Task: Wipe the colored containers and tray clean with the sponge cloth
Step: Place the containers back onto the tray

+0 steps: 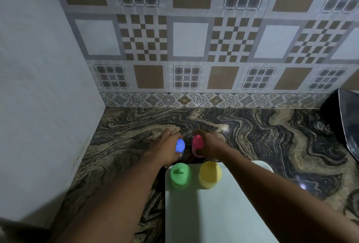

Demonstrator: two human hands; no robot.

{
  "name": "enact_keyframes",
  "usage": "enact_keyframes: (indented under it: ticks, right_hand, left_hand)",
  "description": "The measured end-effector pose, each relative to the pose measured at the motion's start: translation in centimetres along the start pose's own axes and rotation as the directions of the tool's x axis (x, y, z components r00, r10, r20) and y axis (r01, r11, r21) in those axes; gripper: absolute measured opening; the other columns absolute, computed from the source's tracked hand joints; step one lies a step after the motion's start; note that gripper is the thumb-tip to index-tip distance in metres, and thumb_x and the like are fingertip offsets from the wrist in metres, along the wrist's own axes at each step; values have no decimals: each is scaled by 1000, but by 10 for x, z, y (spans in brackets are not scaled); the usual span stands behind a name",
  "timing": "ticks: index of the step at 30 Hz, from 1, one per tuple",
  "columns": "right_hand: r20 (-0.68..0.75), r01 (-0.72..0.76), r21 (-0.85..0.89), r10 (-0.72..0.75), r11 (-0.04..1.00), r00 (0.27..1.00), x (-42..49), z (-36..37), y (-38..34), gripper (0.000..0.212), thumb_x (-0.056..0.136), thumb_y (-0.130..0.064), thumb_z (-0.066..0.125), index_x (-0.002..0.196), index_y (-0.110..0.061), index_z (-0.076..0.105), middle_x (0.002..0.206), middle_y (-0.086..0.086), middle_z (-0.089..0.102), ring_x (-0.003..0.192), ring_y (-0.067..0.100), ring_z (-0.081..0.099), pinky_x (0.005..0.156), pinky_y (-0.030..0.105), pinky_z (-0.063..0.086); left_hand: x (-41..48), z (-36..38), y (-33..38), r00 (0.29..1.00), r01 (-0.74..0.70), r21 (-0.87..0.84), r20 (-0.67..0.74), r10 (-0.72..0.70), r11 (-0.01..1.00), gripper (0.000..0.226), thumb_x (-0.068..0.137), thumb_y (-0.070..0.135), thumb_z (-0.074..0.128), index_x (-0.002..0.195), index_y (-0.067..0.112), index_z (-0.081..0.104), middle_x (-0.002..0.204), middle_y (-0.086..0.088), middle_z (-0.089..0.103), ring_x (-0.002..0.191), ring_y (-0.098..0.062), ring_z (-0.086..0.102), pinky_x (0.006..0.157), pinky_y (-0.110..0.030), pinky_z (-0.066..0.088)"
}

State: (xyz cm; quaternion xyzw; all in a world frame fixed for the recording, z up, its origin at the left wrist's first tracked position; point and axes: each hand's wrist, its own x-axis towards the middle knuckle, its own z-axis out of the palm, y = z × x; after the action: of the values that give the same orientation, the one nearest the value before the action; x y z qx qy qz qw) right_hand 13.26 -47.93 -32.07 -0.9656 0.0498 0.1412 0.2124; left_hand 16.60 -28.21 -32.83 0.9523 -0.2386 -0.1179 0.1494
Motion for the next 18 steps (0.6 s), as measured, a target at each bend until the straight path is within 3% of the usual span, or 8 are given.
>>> enact_keyframes:
  ticks: [5,14,18]
  right_hand:
    - [-59,6,30,-4,1000,998,3,-7,6,63,66,-35,73,125,-30,54,118,16,62,102,36,64,75,31,46]
    - [-153,-30,125,49,992,987,-35,-51,38,61,73,-38,82,123,-26,50,123,12,57,104,33,60,86,48,59]
    - [-179,-53,150,80,987,981,-62,-67,62,56,75,-39,79,121,-24,50,119,11,58,101,32,61,84,47,59]
  left_hand:
    - [2,-6,-5,998,48,-26,-30,-48,999,71,73,46,76,136,27,47,134,-1,37,113,-30,59,92,-41,51]
    - [-4,-33,40,986,-55,-89,-160,40,995,67,71,46,76,129,23,52,120,-2,42,104,-30,59,86,-43,52]
    - [-8,-35,79,983,-106,-115,-163,87,988,67,68,48,76,127,27,53,116,1,40,105,-26,56,87,-41,51]
